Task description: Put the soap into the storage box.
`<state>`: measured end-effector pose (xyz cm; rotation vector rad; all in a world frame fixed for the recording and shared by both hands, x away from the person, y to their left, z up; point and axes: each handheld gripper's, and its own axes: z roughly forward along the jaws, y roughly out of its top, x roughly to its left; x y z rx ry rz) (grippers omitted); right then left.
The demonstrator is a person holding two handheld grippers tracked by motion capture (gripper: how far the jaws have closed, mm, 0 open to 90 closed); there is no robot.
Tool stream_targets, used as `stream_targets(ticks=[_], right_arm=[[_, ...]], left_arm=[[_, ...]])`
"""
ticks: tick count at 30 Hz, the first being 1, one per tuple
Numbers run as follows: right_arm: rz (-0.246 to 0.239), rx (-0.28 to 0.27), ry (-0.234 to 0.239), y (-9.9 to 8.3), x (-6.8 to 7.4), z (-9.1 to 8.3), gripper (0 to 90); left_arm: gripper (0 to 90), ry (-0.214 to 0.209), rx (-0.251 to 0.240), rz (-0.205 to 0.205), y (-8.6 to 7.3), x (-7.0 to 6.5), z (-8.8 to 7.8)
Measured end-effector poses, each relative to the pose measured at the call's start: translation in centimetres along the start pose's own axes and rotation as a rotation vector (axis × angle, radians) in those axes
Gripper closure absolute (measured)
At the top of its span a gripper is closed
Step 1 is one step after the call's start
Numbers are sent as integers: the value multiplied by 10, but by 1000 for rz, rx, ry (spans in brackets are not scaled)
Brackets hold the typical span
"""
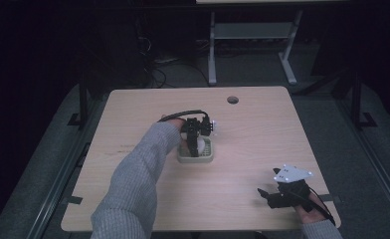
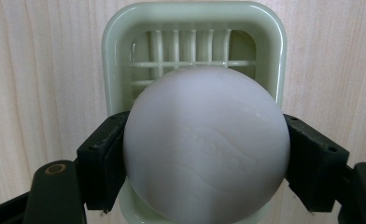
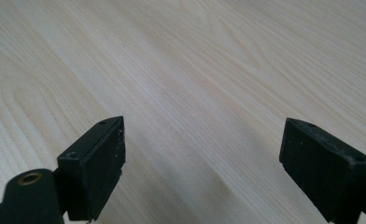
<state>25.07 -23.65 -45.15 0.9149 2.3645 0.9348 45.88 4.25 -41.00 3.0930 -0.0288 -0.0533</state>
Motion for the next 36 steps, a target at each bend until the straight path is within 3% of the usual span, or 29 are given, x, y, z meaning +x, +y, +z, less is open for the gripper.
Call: stream_targets(ticks=[26,30,36], right_arm=[[0,0,2,0,0,0,139],[2,-3,5,1,1,0,139],[0,-1,6,1,1,0,139]], left_arm=[[233,-8,11,-14,-1,2,1],[223,-5,-22,-28,0,1,-5],[221,3,-18,-30,-2,1,-8]])
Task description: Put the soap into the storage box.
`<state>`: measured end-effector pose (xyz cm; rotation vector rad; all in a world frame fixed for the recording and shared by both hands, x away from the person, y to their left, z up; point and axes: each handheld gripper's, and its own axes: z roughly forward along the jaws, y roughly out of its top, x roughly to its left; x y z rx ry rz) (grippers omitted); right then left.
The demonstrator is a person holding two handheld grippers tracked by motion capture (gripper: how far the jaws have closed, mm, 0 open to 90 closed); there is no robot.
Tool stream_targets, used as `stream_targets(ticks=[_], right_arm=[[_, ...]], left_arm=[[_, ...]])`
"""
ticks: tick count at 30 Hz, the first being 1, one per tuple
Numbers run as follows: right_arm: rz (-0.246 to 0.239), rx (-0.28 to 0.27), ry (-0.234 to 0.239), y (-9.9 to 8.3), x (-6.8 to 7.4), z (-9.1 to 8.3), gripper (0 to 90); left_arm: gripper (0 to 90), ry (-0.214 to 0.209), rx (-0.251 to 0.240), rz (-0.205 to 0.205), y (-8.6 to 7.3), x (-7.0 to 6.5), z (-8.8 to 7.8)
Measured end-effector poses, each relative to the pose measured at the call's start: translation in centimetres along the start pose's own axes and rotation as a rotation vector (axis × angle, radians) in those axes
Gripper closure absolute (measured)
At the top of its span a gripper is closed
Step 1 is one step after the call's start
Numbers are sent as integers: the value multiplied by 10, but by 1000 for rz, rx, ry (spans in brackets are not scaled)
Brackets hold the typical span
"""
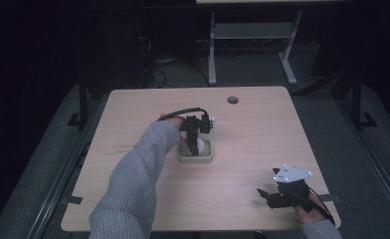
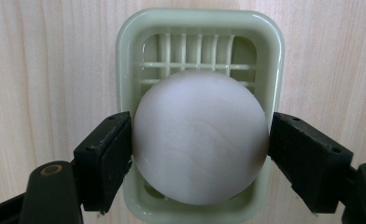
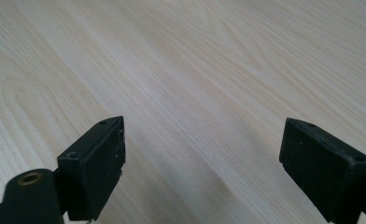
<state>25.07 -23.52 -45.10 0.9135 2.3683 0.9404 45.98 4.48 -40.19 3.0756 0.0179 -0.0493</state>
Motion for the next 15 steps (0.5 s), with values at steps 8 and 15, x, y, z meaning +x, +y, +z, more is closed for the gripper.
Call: stream_targets(ticks=[8,15], right_arm=[[10,-2,-3,-1,-1,0,139],[7,0,-4,-1,-1,0,139]], left_arm=[[221,13,-7,-1,-2,-1,-4],[215,24,-8,-23,-8,-3,-12]])
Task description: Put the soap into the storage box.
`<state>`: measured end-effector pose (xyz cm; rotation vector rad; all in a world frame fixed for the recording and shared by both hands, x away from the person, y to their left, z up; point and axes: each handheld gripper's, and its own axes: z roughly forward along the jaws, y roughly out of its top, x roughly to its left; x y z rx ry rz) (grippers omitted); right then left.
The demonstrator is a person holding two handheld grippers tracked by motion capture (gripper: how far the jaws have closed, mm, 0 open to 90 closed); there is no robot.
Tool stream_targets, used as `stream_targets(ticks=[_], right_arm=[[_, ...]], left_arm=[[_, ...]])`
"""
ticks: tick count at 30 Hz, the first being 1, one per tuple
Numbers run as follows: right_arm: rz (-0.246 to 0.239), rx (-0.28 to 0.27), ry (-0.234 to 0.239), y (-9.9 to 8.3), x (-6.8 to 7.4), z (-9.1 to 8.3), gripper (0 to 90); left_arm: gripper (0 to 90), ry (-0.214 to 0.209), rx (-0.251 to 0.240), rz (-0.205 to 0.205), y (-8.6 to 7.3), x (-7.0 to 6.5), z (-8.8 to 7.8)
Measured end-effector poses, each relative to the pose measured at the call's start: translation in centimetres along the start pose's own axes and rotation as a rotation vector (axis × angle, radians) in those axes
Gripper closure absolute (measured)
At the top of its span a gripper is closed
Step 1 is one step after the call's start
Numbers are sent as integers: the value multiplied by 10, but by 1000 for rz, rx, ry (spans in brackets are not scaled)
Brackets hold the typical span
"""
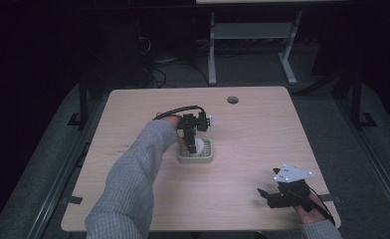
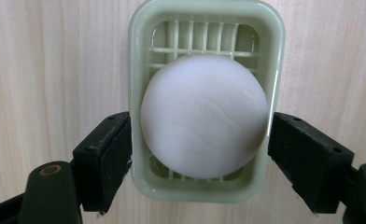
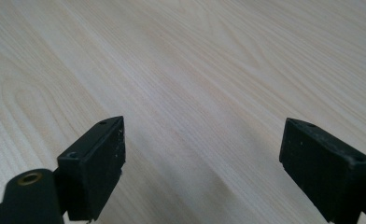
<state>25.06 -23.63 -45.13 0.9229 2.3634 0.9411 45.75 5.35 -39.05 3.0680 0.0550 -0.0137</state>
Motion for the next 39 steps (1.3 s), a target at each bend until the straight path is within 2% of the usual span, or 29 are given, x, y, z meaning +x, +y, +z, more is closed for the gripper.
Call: stream_targets(ticks=[4,11,23,28,32,39], right_arm=[[7,0,4,0,0,0,139],[8,2,6,0,1,1,139],[11,6,3,-1,-1,1,139],[15,5,-3,-1,-1,1,139],[13,8,-2,-1,-1,1,139],[10,10,-4,-1,-1,2,139]], left_arm=[[211,3,6,22,0,-5,-3],[209,3,20,26,-4,-11,-6],[209,16,-17,19,-19,-22,-14],[210,22,-3,27,-23,-28,-16],[210,13,-26,13,-26,-33,-19],[211,18,-31,14,-30,-39,-19]])
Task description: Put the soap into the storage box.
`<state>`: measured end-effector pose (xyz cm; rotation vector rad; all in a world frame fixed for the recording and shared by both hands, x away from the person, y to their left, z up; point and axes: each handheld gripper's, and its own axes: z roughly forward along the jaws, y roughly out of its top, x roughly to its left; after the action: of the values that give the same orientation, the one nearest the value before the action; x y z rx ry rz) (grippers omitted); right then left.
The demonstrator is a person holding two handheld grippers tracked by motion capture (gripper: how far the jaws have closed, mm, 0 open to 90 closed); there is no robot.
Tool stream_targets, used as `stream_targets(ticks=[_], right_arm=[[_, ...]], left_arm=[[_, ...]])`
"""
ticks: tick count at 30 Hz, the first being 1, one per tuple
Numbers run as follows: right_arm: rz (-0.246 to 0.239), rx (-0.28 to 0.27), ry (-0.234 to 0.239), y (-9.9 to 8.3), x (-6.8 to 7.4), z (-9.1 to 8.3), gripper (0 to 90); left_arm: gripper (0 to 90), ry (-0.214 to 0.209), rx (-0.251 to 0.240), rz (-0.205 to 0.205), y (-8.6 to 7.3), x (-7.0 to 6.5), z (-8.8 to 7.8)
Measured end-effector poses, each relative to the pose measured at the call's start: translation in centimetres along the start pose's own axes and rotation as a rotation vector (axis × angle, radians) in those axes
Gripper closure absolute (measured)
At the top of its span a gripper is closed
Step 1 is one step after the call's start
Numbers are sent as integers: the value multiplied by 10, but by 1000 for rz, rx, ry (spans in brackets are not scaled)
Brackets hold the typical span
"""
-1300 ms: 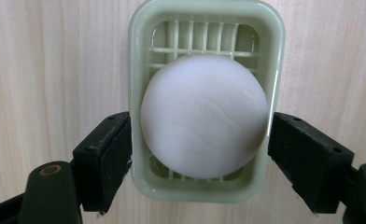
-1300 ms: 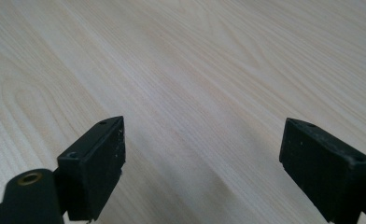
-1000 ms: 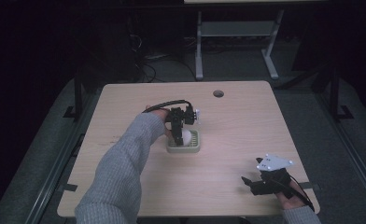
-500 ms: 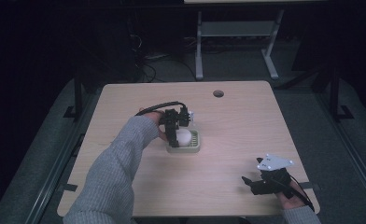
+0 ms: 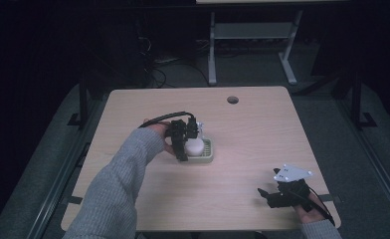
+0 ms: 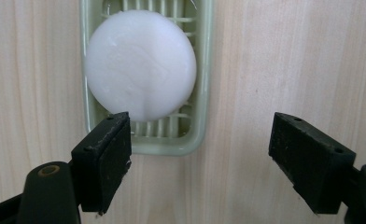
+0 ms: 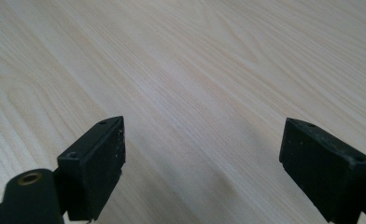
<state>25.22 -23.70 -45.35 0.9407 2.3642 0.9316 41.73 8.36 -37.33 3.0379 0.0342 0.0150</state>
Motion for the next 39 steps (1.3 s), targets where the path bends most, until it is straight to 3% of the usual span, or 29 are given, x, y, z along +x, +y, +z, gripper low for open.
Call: stream_targets(ticks=[3,6,23,28,39], right_arm=[[2,0,0,0,0,0,139],[0,4,0,0,0,0,139],[1,8,-8,-1,0,0,139],[3,8,-10,-1,0,0,139],[15,8,-18,-2,-1,-1,139]], left_arm=[[210,14,3,10,-1,-3,0],[210,9,-16,6,-2,-5,0],[215,10,-14,13,-10,-22,3],[222,15,-14,1,-15,-26,3],[222,0,-26,0,-25,-35,7]])
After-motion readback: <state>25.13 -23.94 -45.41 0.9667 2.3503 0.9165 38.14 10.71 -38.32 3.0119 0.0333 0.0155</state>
